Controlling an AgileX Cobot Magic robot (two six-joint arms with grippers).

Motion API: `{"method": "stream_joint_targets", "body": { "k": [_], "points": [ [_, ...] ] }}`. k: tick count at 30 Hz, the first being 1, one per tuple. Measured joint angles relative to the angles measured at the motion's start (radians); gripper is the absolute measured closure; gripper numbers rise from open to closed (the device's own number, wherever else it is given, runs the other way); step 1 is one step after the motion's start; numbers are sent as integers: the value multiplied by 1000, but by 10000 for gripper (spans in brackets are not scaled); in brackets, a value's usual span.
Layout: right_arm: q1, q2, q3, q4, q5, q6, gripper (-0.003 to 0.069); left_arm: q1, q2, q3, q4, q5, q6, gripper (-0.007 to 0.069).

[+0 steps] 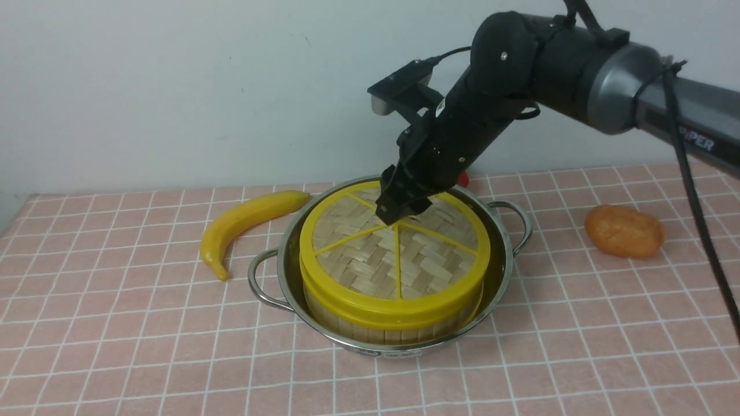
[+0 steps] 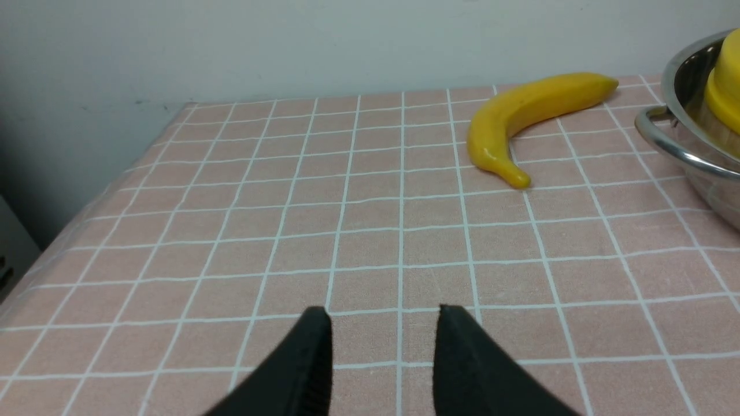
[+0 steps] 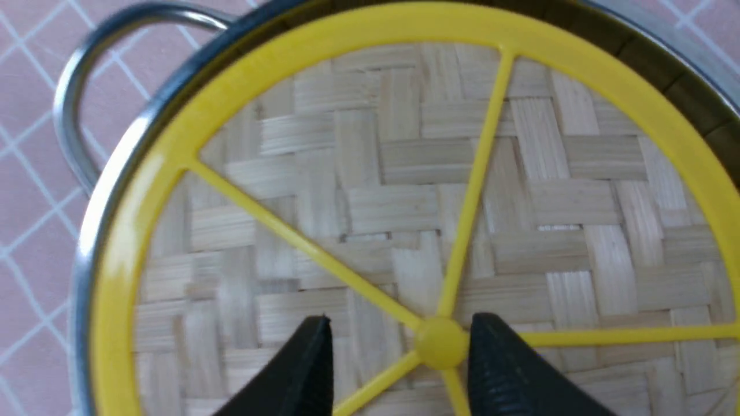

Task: Place the steamer in the pot on the pink tablecloth, and put the lid on the steamer.
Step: 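Place the bamboo steamer lid onto the steamer basket in the pot with the right gripper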

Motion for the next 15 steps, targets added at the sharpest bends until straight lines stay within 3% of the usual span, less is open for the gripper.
{"method": "stream_joint_targets", "body": {
  "k": [6, 15],
  "points": [
    [0, -8, 0, 23, 21, -10, 326, 0, 0, 0, 0, 0, 0, 382],
    [0, -1, 0, -188, -13, 27, 330, 0, 0, 0, 0, 0, 0, 382]
  ]
}}
